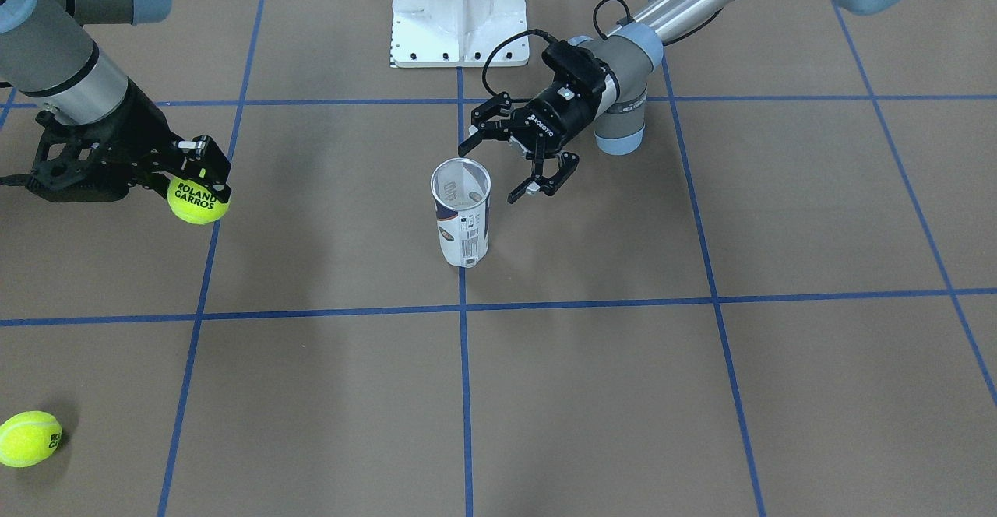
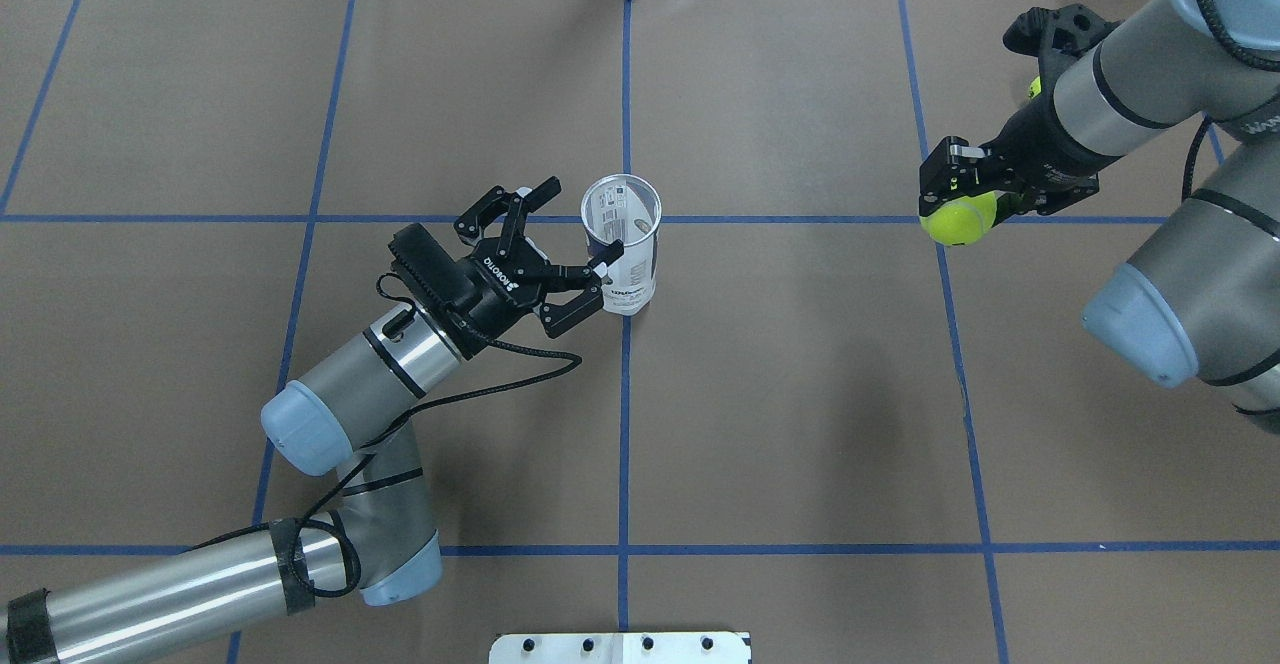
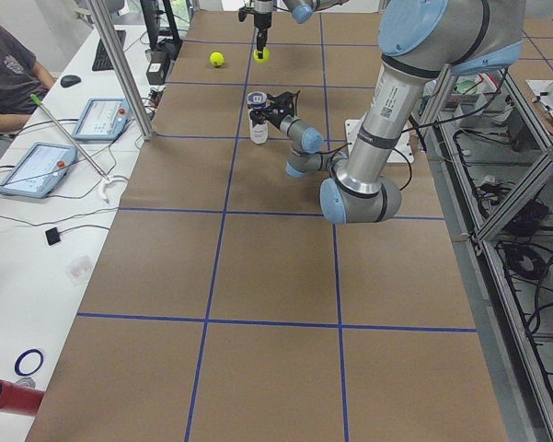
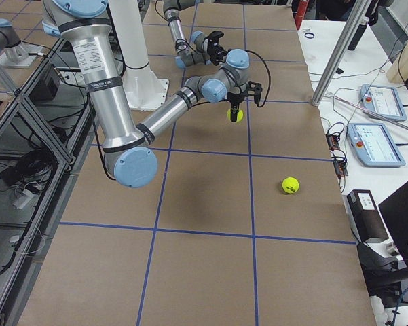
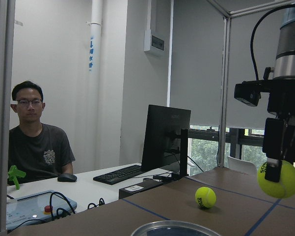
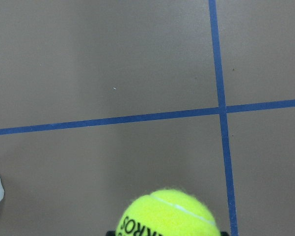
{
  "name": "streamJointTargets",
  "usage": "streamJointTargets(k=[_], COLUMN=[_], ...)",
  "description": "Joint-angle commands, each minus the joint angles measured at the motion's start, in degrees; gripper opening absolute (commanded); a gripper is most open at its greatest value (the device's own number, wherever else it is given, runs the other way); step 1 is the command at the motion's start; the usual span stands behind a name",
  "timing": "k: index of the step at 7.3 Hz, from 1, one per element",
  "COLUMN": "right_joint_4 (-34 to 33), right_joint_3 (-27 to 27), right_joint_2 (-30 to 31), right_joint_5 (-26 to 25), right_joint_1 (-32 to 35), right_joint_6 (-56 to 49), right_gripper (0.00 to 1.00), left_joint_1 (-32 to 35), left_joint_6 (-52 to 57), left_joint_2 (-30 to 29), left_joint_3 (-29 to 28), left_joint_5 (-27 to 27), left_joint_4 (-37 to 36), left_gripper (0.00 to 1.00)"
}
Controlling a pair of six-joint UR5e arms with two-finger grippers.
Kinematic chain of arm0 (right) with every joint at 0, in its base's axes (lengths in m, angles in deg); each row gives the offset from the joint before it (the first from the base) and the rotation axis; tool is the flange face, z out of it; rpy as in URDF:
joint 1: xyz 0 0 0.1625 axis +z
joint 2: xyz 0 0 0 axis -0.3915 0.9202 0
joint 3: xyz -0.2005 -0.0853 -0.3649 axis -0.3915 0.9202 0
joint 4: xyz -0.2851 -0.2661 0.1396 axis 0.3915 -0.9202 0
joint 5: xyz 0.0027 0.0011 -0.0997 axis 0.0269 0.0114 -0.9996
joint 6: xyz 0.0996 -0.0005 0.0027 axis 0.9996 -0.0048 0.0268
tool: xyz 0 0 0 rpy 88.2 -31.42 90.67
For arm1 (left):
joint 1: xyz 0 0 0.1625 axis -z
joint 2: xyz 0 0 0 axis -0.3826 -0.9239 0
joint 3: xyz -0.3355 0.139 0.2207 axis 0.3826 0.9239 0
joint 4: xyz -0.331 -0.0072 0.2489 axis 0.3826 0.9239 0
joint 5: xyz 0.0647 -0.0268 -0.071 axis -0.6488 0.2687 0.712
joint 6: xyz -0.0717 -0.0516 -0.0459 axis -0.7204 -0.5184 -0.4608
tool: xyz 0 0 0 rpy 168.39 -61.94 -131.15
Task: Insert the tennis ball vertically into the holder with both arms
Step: 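Carry the ball with the right gripper toward the upright can, then move the ball over the can's opening with the right gripper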
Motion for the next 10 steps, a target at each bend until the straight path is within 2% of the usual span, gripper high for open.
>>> streamJointTargets(k=[1, 5, 6, 10], right_joint_4=[0.00, 0.00, 0.00, -1.49], right_joint_3=[0.01, -0.43, -0.87, -0.96], right_joint_2=[0.09, -0.08, -0.70, -9.29], right_joint_5=[0.00, 0.09, 0.35, -0.26], right_joint_1=[0.00, 0.00, -0.35, -4.74], right_joint_6=[0.00, 0.17, 2.96, 13.87], right_gripper=[0.00, 0.00, 0.00, 0.00], left_joint_1=[-0.80, -1.42, -1.42, -0.54], left_joint_6=[-0.03, 0.23, 0.50, 0.50], left_joint_2=[-0.33, -0.68, -0.85, -1.38], left_joint_3=[0.02, -0.16, -0.16, -0.51], left_joint_5=[0.00, -0.09, -0.09, -0.18], left_joint_4=[-0.19, -1.24, -2.37, -2.91], left_gripper=[0.99, 0.99, 0.99, 0.99])
